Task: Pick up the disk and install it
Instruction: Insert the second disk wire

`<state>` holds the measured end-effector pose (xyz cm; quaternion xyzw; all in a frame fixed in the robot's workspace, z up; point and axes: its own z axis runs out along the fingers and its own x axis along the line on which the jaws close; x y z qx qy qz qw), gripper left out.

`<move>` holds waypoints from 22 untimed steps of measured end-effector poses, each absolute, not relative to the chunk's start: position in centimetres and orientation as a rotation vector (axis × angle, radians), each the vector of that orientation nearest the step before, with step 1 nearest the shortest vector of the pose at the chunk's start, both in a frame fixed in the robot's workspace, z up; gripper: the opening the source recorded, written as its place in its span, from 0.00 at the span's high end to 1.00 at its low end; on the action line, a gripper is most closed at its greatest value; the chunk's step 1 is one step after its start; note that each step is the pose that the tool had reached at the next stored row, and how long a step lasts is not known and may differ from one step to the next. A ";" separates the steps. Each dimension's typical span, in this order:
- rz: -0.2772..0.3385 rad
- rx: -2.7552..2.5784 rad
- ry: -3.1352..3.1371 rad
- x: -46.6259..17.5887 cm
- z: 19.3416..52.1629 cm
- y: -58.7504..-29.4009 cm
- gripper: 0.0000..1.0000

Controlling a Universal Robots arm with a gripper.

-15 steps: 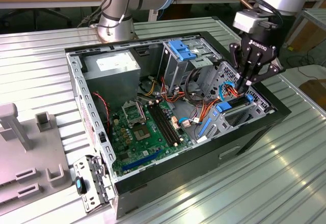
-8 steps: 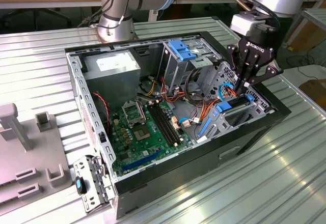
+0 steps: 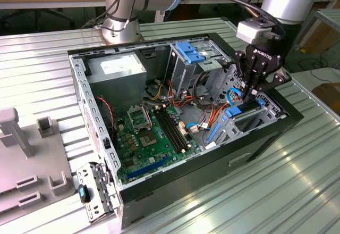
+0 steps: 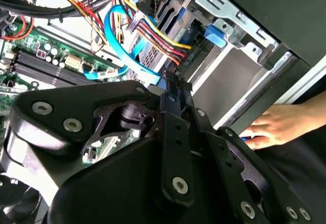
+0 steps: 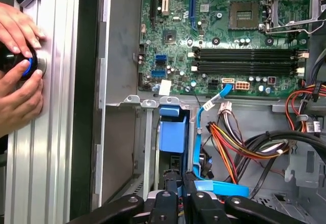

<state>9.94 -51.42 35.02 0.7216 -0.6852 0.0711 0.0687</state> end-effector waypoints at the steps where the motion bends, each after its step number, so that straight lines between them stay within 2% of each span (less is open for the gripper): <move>1: 0.217 2.175 -2.067 9.9 35.0 -51.4 0.84; 22: 0.162 2.213 -2.105 9.9 34.5 -52.5 0.84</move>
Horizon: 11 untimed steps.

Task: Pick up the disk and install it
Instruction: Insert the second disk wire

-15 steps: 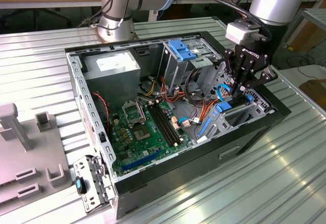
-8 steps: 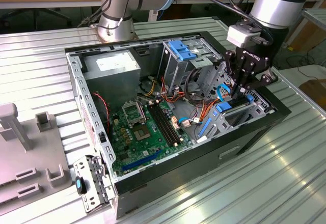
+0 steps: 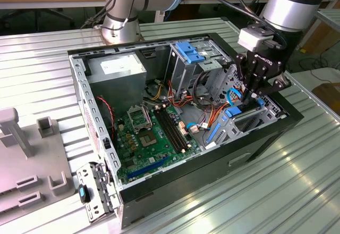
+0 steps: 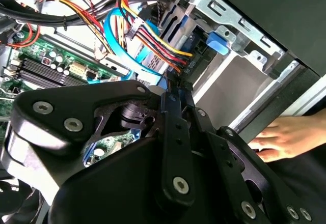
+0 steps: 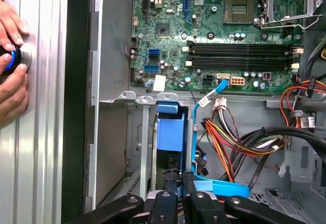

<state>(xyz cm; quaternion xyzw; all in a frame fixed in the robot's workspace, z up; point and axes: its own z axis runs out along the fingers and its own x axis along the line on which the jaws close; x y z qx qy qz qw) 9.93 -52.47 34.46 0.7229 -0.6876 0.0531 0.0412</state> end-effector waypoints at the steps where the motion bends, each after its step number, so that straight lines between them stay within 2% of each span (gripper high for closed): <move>1: 0.153 2.219 -2.111 9.9 34.4 -52.5 0.84; 11: 0.147 2.228 -2.113 9.9 34.5 -52.7 0.84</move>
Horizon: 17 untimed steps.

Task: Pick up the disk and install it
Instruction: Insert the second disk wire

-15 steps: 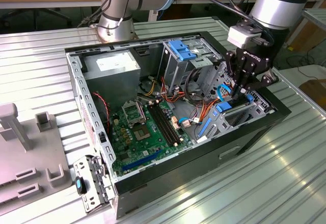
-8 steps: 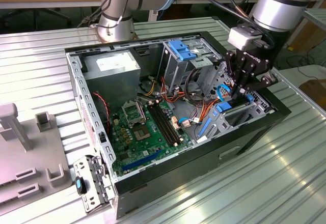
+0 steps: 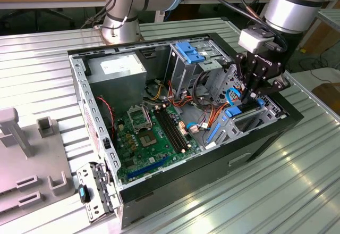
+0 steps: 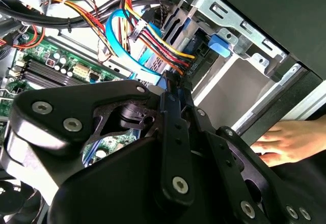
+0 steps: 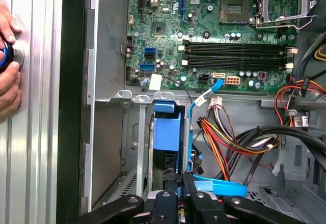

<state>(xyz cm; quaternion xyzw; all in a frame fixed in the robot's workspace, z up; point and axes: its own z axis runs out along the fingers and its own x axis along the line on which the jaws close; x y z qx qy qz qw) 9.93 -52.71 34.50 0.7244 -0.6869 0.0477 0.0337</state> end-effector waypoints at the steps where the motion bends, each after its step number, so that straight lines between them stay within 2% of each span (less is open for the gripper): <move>1: 0.147 2.228 -2.113 9.9 34.5 -52.7 0.84; 17: 0.147 2.228 -2.113 9.9 34.5 -53.1 0.84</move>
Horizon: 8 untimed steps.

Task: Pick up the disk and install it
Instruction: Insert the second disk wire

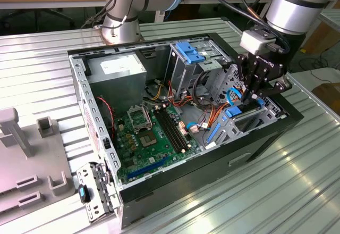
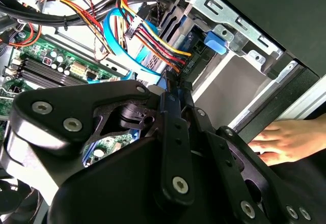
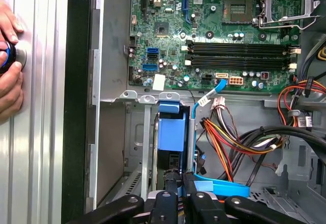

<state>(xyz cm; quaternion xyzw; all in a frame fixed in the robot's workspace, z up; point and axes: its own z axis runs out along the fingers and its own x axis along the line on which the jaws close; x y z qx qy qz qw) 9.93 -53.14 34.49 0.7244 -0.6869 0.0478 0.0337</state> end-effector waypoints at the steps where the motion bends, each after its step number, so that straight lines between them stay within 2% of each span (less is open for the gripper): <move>1: 0.147 2.228 -2.113 9.9 34.4 -53.1 0.84; 8: 0.146 2.229 -2.113 9.9 34.1 -53.1 0.84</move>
